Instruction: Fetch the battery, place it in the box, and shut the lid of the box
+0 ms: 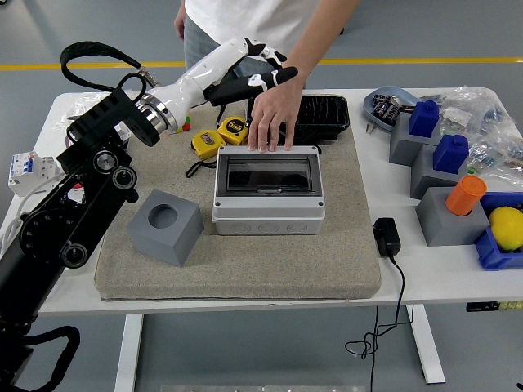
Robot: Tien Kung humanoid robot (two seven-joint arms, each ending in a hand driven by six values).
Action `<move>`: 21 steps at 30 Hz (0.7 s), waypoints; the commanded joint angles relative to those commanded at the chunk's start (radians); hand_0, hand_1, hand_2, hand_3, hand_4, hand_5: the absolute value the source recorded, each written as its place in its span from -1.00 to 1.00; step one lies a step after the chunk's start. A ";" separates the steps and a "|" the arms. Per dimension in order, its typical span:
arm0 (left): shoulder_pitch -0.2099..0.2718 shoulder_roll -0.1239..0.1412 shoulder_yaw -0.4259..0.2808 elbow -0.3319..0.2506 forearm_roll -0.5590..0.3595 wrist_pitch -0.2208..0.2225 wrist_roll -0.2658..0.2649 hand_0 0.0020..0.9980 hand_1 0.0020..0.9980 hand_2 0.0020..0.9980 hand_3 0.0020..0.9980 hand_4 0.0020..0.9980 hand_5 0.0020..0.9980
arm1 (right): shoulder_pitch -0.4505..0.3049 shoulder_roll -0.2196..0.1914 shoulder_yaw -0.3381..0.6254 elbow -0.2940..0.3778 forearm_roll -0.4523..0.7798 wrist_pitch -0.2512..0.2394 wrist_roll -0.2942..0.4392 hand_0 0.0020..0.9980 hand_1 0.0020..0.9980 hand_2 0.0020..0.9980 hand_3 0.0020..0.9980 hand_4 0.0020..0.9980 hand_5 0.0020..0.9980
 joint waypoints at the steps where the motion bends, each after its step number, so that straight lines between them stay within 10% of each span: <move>1: 0.013 -0.004 -0.027 -0.014 -0.029 0.017 -0.022 0.84 0.68 0.54 0.30 1.00 1.00 | 0.000 0.000 0.000 0.000 0.000 0.000 0.000 0.67 0.64 0.54 0.62 1.00 1.00; 10: 0.108 -0.002 -0.270 -0.034 -0.404 0.067 -0.134 0.76 0.76 0.65 0.63 1.00 1.00 | -0.005 0.003 0.007 0.000 -0.009 0.000 -0.004 0.67 0.63 0.54 0.62 1.00 1.00; 11: 0.123 0.005 -0.295 -0.034 -0.441 0.073 -0.145 0.93 1.00 0.99 1.00 1.00 1.00 | -0.004 0.004 0.006 0.000 -0.009 -0.001 -0.003 0.67 0.63 0.54 0.62 1.00 1.00; 15: 0.174 0.042 -0.385 -0.021 -0.596 0.099 -0.165 0.93 1.00 0.99 1.00 1.00 1.00 | -0.002 0.005 0.005 0.000 -0.010 -0.002 -0.002 0.67 0.63 0.54 0.62 1.00 1.00; 21: 0.274 0.093 -0.547 -0.011 -0.453 0.158 -0.108 1.00 1.00 1.00 1.00 1.00 1.00 | -0.006 0.007 0.014 0.000 -0.020 -0.005 -0.004 0.67 0.64 0.54 0.62 1.00 1.00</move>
